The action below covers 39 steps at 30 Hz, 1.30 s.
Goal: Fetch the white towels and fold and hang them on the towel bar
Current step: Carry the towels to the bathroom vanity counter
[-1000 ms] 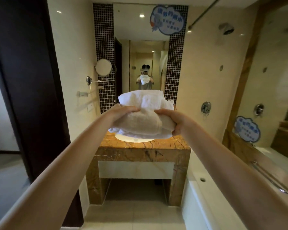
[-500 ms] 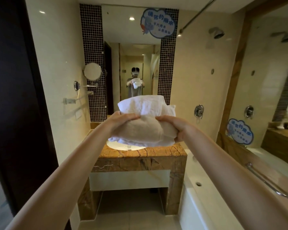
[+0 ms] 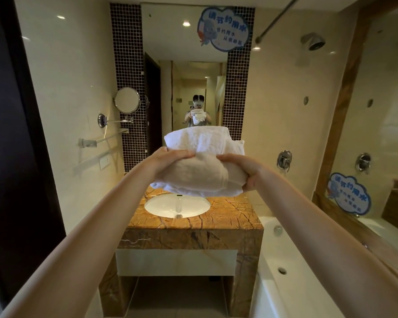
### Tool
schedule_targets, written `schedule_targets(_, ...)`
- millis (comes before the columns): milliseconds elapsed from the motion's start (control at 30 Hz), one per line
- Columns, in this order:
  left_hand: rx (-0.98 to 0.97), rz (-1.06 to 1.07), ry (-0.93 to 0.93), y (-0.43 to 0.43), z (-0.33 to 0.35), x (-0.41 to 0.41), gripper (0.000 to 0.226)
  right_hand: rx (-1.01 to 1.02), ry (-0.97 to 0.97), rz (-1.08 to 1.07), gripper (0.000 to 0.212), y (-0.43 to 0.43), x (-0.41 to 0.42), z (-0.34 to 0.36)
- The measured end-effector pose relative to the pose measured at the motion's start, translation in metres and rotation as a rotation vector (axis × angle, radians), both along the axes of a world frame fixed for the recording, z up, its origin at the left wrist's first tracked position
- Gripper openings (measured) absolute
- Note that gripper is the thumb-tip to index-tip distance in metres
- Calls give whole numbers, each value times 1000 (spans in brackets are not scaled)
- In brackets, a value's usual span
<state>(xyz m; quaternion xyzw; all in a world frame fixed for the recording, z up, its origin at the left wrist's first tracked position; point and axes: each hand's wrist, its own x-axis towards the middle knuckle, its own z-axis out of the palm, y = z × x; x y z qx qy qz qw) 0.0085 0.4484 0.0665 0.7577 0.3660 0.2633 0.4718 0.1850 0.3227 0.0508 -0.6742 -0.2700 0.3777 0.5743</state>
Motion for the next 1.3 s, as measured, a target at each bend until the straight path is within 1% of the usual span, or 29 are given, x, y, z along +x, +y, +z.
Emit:
schedule_targets(67,-10,8,-14,6,1,13,54,5,-4,10,86,6,14,2)
schedule_targets(100,-12,7,-20,9,2,20,57,10,-8,14,88,9,21,3)
schedule_targets(267,-11,14,-28,21,2,44,56,15,-3,32,87,20,44,5)
schedule_targets(400,-20,17,-24,34,-2,60,50,-7,14,41,96,34,61,-3)
schedule_targets(467,-43,20,-21,42,-6,66,53,-28,25,42,90,42,65,-7)
schedule_targets(533,-66,12,-6,53,-11,72,60,-42,31,32,79,50,69,-11)
schedule_targets(600,-98,-8,8,66,-17,78,69,-57,27,20,72,58,72,-14)
schedule_targets(667,-111,-18,14,79,-21,84,72,-63,27,15,54,69,77,-17)
schedule_targets(700,-111,-19,16,87,-23,87,72,-64,31,10,49,75,80,-19)
schedule_targets(800,-118,-32,29,110,-28,94,74,-72,25,-9,53,95,86,-24)
schedule_targets(933,-99,-43,33,139,-31,100,71,-80,26,-35,49,123,90,-26)
schedule_targets(1000,-88,-64,31,152,-30,103,60,-79,19,-49,48,134,90,-25)
schedule_targets(1100,-83,-99,9,169,-28,106,36,-71,12,-63,42,150,93,-24)
schedule_targets(1133,-76,-106,0,173,-27,108,33,-66,12,-69,44,154,94,-24)
schedule_targets(1200,-65,-121,3,182,-27,112,33,-64,8,-77,47,162,97,-22)
schedule_targets(1300,-68,-145,7,196,-28,121,40,-67,10,-88,41,171,103,-20)
